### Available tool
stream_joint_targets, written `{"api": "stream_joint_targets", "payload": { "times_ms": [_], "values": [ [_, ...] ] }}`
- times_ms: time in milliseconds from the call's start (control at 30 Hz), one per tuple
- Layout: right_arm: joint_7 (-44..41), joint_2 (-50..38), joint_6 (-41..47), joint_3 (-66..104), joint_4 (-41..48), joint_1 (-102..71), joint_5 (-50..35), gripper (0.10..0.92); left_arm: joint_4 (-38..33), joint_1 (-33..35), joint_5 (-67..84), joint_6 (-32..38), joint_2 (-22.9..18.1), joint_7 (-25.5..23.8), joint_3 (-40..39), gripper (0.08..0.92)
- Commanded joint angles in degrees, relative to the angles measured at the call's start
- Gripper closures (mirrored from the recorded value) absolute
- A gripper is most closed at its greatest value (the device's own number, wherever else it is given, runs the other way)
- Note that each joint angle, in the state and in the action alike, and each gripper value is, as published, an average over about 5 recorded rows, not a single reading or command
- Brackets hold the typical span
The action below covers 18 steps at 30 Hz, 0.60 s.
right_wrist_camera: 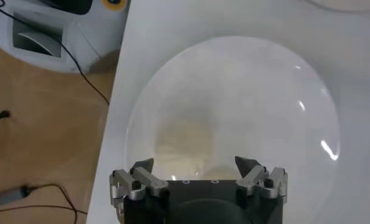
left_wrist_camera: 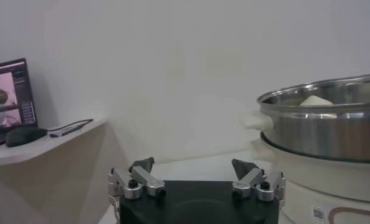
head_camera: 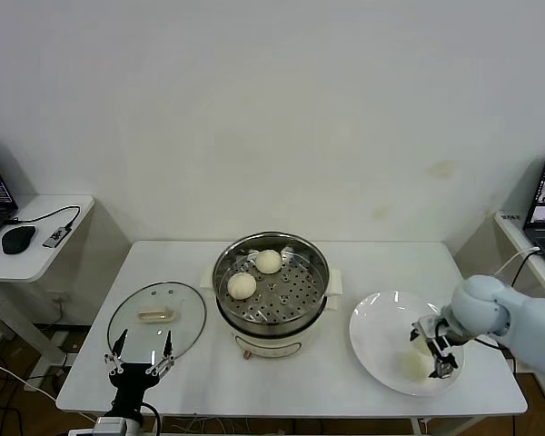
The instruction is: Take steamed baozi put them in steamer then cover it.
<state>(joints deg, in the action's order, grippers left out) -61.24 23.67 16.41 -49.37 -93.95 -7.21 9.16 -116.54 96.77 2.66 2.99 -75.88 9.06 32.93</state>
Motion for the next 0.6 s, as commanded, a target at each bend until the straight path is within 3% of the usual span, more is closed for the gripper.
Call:
{"api": "stream_joint_targets", "payload": {
  "times_ms": [33, 200, 600],
  "values": [
    [1.0, 2.51, -0.45, 4.23, 4.61, -6.15, 1.13, 0.205, 0.25, -0.14, -0.02, -0.05, -0.06, -0.02, -0.12, 0.177],
    [1.18, 3.0, -0.14, 4.16, 5.16, -5.87, 0.83, 0.243, 0.51, -0.32, 0.02, -0.04, -0.06, -0.01, -0.06, 0.177],
    [0.61, 2.89, 0.39, 4.41, 4.28, -3.75, -0.9, 0.433, 0.32, -0.31, 0.01, -0.05, -0.08, 0.01, -0.12, 0.177]
  ]
}}
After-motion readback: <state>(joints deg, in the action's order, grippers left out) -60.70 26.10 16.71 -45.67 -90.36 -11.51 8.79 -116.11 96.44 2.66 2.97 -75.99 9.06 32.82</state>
